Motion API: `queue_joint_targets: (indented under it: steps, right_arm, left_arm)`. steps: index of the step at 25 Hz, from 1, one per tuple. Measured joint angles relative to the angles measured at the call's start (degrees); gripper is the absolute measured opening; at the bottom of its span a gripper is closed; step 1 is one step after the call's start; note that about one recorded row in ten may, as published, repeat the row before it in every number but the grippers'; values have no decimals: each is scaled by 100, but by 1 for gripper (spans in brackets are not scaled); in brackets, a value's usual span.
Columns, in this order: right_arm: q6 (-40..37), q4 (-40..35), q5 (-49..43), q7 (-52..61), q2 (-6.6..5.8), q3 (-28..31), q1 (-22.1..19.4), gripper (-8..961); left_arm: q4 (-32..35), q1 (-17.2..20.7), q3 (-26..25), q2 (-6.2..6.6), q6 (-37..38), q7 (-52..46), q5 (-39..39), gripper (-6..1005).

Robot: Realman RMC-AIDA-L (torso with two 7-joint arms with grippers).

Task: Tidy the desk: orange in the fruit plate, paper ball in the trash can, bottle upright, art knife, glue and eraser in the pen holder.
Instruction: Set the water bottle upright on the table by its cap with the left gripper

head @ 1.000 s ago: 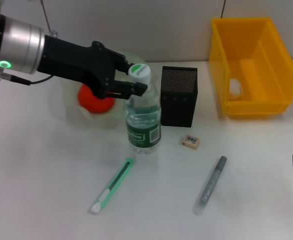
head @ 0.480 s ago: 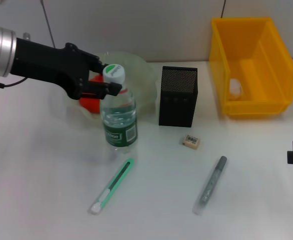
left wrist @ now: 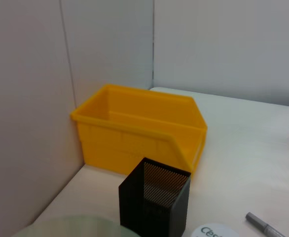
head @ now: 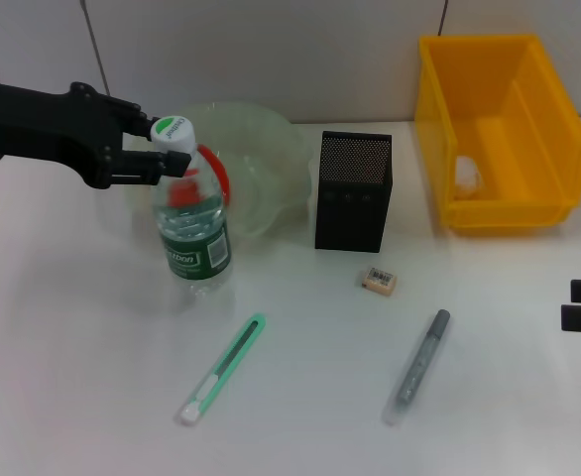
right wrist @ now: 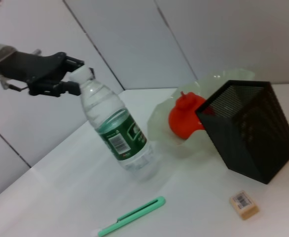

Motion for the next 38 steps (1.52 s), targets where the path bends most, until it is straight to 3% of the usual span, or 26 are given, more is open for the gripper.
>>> queue_joint_targets:
  steps: [13, 38]
  right_arm:
    - [-165, 6, 13, -528, 128, 0, 24, 767]
    - [-343, 20, -40, -647, 124, -9, 10, 768]
  left_arm:
    - [-5, 377, -194, 20, -329, -18, 3, 444]
    - [-10, 695, -331, -127, -997, 147, 17, 443]
